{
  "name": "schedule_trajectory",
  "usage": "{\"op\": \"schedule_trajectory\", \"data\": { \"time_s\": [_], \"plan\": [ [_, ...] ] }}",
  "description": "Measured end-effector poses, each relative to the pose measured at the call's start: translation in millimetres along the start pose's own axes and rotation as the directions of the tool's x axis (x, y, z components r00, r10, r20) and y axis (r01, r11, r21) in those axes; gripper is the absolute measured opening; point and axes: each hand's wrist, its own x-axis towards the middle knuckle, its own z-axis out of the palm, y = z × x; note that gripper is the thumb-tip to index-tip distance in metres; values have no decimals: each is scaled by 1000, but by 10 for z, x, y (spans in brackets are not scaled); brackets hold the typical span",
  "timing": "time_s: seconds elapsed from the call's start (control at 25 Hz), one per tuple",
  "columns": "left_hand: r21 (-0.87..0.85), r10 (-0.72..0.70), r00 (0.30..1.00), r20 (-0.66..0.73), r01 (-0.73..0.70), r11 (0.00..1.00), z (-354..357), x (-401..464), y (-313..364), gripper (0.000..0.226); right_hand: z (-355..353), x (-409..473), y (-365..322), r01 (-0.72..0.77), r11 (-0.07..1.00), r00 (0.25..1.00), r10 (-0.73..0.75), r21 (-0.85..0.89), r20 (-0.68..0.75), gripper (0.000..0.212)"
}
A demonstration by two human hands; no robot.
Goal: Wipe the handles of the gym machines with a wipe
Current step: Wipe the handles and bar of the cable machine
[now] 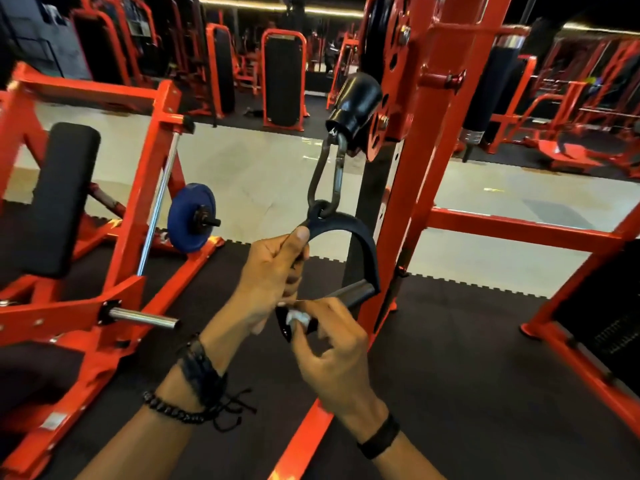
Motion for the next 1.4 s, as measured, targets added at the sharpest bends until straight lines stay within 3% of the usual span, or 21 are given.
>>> {"op": "schedule_trajectory", "data": {
  "time_s": [0.2,0.36,0.72,0.84,1.04,1.28,1.4],
  "plan": [
    [-35,-24,1000,0,24,999,198,-47,-19,43,-371,-12,341,59,978,998,-66,-200,-26,23],
    [-28,-51,999,9,51,998,262,-79,-20,40,-757,290,713,-159,946,977,111,-281,-181,28],
    [-70,-65,998,13,66,995,242,-76,-48,40,-311,-266,147,-2,998,999,0,-59,-35,5],
    [-96,-60,998,20,62,993,277,-84,-65,40,-503,-70,345,-58,990,990,41,-125,-134,7],
    [-118,-46,998,30,49,992,366,-98,-105,41,-785,216,764,-277,951,917,219,-137,-334,11],
    [-119,-53,998,20,55,991,321,-82,-107,40,-315,-429,169,-181,983,972,180,9,-150,11],
    [-131,-60,998,25,62,989,324,-87,-102,40,-350,-325,286,-233,971,950,238,53,-201,10]
  ]
}}
